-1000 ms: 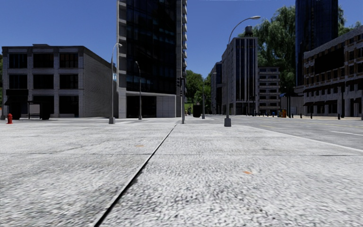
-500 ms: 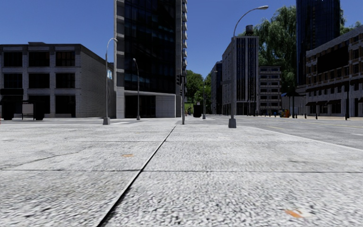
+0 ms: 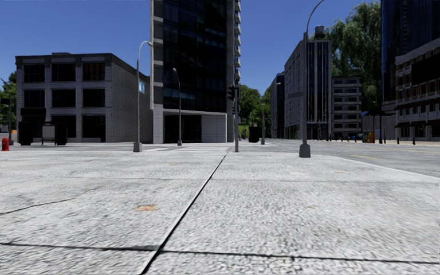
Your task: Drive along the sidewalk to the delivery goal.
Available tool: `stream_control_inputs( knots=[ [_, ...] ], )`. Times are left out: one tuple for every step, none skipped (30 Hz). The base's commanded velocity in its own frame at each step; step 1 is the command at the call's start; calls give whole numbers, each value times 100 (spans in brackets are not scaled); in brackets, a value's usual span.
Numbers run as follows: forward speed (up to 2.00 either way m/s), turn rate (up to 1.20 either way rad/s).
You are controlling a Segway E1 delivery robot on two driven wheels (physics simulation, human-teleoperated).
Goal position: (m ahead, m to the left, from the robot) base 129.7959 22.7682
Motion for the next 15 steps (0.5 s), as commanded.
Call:
stream_control_inputs(
  knots=[
    [200, 0],
    [200, 0],
    [200, 0],
    [200, 0],
    [200, 0],
    [200, 0],
    [200, 0],
    [200, 0],
    [200, 0],
    [200, 0],
    [200, 0],
    [200, 0],
    [200, 4],
    [200, 35],
    [200, 60]
  ],
)
